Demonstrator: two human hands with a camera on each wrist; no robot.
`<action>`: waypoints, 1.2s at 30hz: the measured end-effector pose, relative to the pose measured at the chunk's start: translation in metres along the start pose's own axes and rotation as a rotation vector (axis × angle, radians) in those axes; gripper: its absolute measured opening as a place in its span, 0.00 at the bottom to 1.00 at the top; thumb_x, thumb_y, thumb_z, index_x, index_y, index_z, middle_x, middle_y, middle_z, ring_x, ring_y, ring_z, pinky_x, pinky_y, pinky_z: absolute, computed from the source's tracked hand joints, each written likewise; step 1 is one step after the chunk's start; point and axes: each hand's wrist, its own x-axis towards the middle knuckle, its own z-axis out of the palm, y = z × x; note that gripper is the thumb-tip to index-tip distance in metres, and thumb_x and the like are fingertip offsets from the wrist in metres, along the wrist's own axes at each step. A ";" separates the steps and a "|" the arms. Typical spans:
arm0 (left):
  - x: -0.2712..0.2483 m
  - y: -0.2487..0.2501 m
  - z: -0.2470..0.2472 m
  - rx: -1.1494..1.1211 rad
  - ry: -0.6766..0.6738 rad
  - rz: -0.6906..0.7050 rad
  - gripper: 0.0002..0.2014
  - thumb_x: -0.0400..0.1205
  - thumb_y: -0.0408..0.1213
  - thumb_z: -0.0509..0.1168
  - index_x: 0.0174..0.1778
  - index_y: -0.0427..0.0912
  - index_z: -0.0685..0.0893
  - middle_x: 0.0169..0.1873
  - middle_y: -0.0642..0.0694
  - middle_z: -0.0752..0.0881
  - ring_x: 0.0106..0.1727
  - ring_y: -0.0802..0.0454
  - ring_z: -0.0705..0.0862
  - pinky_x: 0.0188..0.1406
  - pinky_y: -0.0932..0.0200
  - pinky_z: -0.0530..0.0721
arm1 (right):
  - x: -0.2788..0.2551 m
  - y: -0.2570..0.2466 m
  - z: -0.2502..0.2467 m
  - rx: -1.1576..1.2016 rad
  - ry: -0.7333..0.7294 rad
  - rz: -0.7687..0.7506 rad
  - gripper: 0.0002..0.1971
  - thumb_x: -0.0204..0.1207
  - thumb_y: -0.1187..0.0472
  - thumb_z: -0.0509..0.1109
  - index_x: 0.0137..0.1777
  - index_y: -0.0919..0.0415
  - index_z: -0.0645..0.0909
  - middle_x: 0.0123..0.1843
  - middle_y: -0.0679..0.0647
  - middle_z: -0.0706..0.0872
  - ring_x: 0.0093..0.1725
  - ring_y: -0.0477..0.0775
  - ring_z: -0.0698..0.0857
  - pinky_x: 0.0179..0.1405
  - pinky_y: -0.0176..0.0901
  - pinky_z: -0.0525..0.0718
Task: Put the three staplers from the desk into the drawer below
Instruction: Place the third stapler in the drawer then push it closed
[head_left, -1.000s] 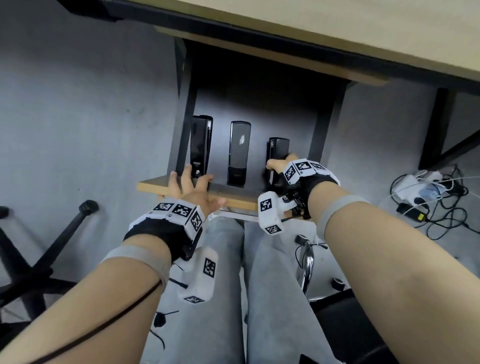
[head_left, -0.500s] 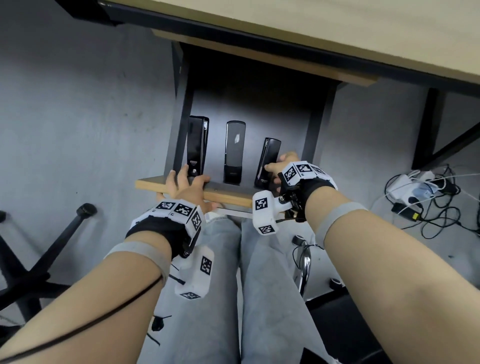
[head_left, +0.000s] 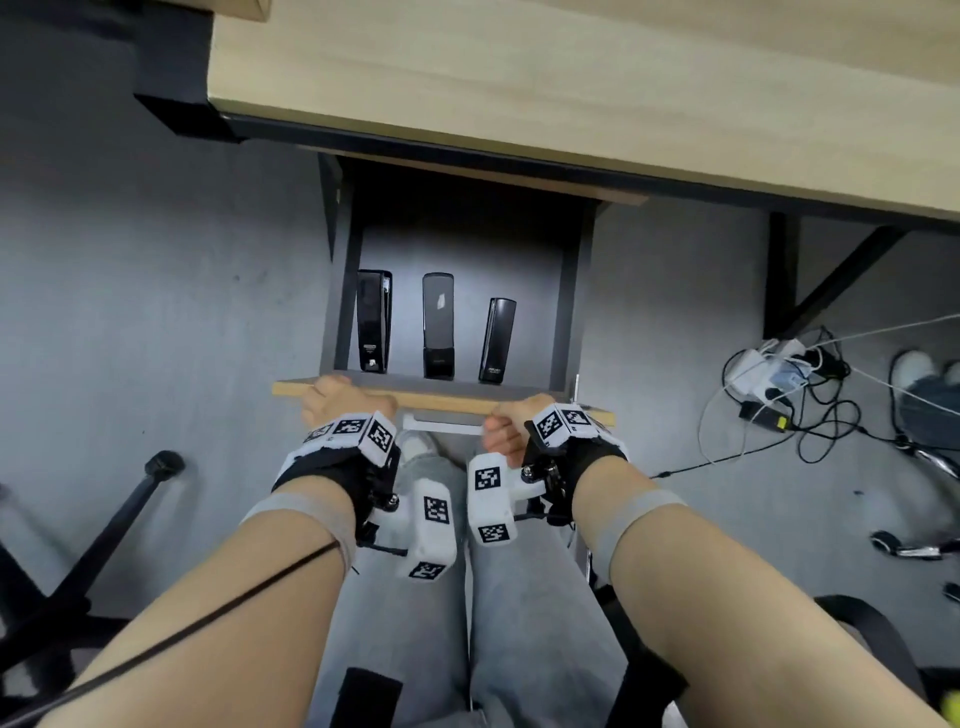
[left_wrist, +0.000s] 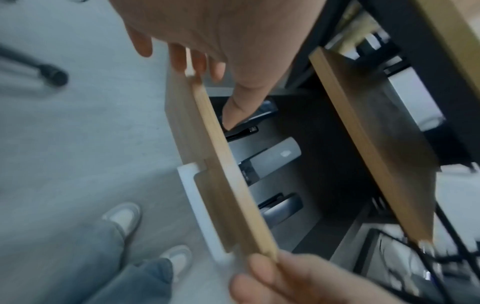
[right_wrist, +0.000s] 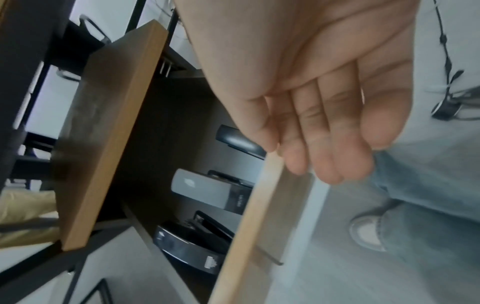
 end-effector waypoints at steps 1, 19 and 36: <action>0.002 -0.002 0.000 0.020 -0.077 0.003 0.02 0.76 0.32 0.64 0.38 0.40 0.78 0.46 0.36 0.80 0.53 0.42 0.77 0.55 0.50 0.78 | 0.000 0.002 0.000 0.020 -0.009 0.008 0.18 0.80 0.66 0.58 0.25 0.62 0.70 0.10 0.51 0.73 0.07 0.47 0.69 0.08 0.30 0.65; 0.029 0.080 0.003 0.084 -0.196 0.290 0.15 0.78 0.29 0.61 0.27 0.42 0.66 0.28 0.48 0.69 0.34 0.47 0.71 0.28 0.62 0.64 | 0.027 -0.073 -0.008 -0.083 0.283 -0.362 0.12 0.77 0.64 0.64 0.55 0.67 0.84 0.45 0.60 0.86 0.45 0.58 0.83 0.55 0.49 0.82; 0.063 0.166 0.020 0.570 0.022 0.715 0.31 0.74 0.36 0.63 0.75 0.41 0.65 0.76 0.42 0.66 0.79 0.43 0.59 0.69 0.49 0.67 | 0.063 -0.167 -0.045 -0.939 0.474 -0.659 0.24 0.75 0.64 0.61 0.73 0.64 0.68 0.75 0.63 0.71 0.76 0.62 0.66 0.69 0.50 0.71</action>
